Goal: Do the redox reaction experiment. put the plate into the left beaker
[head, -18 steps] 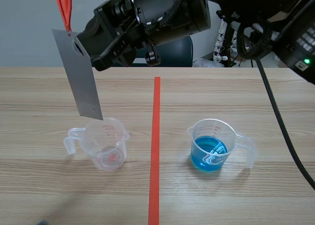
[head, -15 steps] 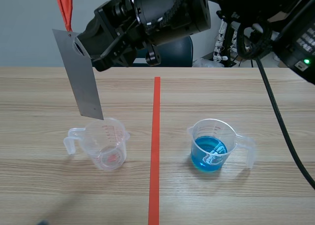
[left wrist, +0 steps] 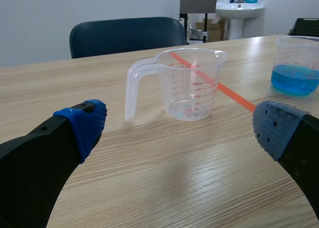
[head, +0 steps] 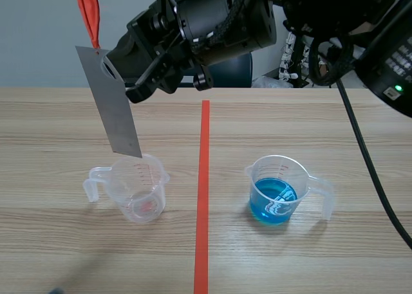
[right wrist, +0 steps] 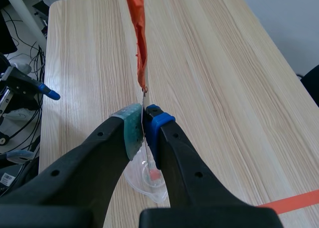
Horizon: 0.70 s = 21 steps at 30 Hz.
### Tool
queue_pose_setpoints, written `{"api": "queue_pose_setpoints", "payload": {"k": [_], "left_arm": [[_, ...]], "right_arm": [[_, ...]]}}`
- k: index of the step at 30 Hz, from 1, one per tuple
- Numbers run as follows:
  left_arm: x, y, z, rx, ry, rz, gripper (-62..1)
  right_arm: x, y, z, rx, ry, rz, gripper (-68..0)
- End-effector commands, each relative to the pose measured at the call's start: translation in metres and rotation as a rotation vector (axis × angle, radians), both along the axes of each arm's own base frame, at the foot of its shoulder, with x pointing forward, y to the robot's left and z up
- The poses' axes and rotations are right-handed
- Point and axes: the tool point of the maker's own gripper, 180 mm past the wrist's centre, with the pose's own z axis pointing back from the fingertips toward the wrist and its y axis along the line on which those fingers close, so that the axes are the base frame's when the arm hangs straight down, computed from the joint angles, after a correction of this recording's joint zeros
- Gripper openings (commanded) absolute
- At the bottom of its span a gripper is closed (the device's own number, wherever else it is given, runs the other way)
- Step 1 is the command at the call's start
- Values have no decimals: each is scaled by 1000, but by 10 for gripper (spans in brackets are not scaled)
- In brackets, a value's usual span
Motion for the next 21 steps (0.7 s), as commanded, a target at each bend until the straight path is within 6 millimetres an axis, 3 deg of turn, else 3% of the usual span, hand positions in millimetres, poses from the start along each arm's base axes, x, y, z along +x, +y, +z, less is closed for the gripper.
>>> {"api": "queue_pose_setpoints", "payload": {"k": [1,21], "left_arm": [[0,3,7,-6,-29,8,10],[0,3,7,-6,-29,8,10]], "right_arm": [[4,0,11,35,-16,-8,-669],[16,-5,-8,45,7,-57,-669]]}}
